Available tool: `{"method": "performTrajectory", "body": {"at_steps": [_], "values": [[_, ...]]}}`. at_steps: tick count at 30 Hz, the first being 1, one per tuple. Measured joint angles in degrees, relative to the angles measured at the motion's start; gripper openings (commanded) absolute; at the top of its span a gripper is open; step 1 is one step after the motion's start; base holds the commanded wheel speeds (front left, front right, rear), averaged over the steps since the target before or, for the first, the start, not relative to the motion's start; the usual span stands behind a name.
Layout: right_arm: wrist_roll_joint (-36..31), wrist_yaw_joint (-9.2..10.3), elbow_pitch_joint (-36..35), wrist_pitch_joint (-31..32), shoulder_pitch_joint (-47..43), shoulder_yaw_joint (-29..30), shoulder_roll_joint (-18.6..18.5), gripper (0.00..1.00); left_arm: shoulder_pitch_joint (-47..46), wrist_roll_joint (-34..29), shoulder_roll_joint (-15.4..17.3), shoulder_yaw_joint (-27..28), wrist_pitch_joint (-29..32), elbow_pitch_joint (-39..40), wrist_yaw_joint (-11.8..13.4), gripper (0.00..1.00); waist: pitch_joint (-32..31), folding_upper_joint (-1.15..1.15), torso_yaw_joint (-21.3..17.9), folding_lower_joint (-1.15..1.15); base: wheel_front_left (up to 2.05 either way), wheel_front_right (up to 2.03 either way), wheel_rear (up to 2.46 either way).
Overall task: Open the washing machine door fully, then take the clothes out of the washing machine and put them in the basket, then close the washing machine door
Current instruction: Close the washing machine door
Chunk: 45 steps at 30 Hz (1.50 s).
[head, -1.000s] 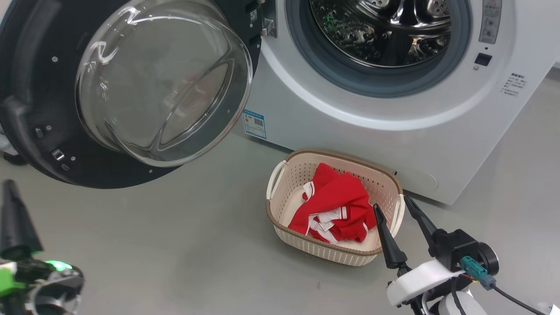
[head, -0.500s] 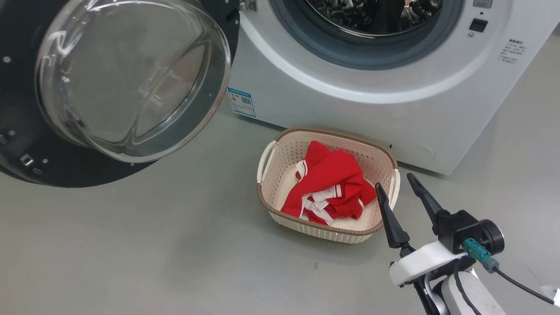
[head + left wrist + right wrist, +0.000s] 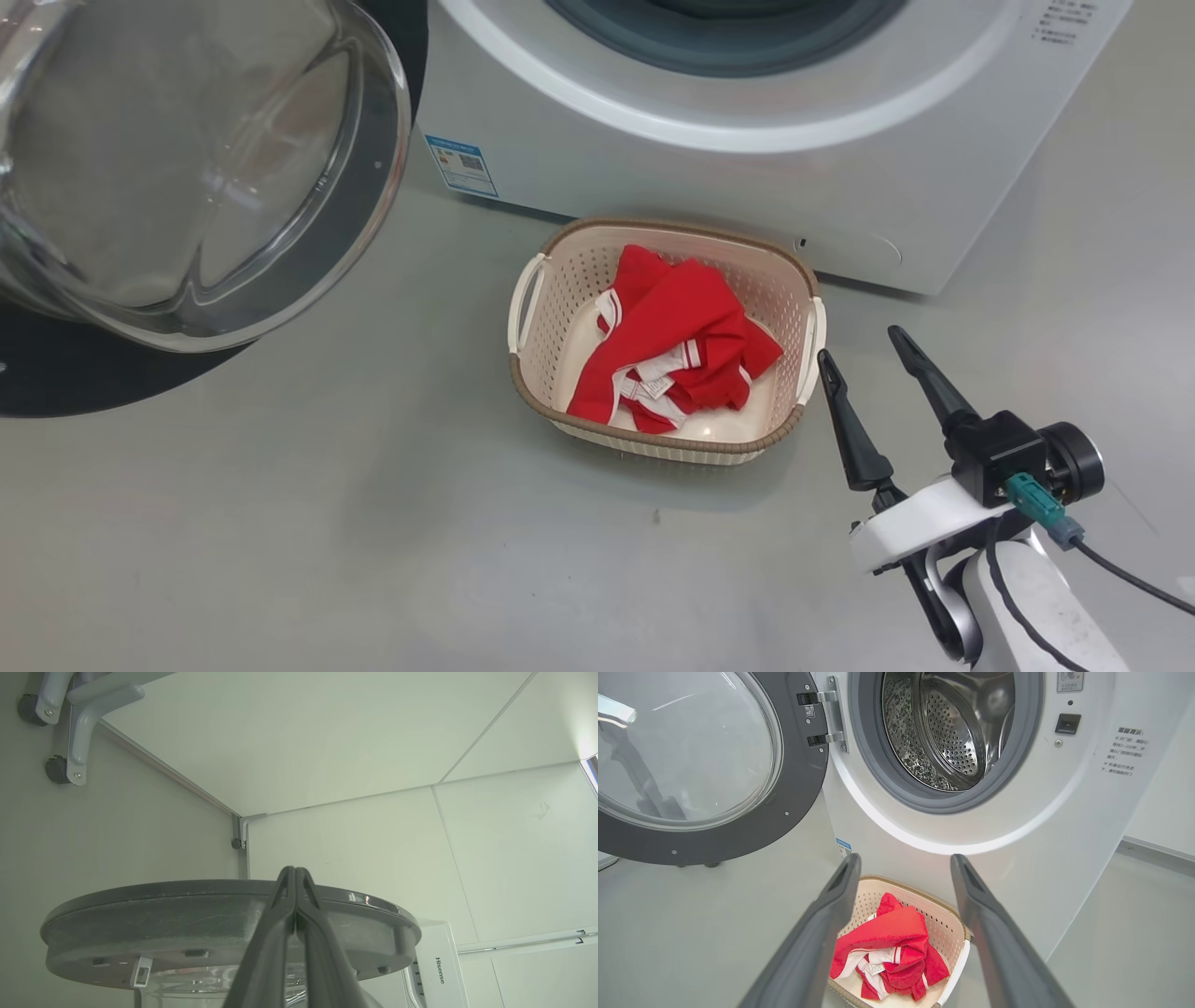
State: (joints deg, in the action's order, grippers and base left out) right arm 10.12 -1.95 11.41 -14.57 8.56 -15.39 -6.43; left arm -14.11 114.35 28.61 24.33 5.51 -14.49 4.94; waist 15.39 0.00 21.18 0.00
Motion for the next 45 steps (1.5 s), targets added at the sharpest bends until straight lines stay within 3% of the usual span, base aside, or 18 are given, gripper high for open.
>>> {"method": "performTrajectory", "body": {"at_steps": [15,28,45], "values": [[-0.2,0.0,-0.8,0.2,1.2,0.8,-1.8,1.0,-7.9,0.2,0.9,0.3,-1.1,-9.7,0.4,0.0,4.3,0.0,-2.5,0.0,0.0,0.0,0.0],[-0.3,0.0,-1.6,1.3,1.6,0.9,-2.5,1.0,-11.2,0.2,1.2,-2.4,1.1,-14.2,-0.2,0.0,5.3,0.0,-2.4,0.0,0.0,0.0,0.0],[-0.6,0.01,-1.9,1.7,2.1,1.2,-3.1,1.0,-13.5,0.2,2.2,-4.4,5.7,-18.7,-4.8,0.0,5.8,0.0,-2.4,0.0,0.0,0.0,0.0]]}}
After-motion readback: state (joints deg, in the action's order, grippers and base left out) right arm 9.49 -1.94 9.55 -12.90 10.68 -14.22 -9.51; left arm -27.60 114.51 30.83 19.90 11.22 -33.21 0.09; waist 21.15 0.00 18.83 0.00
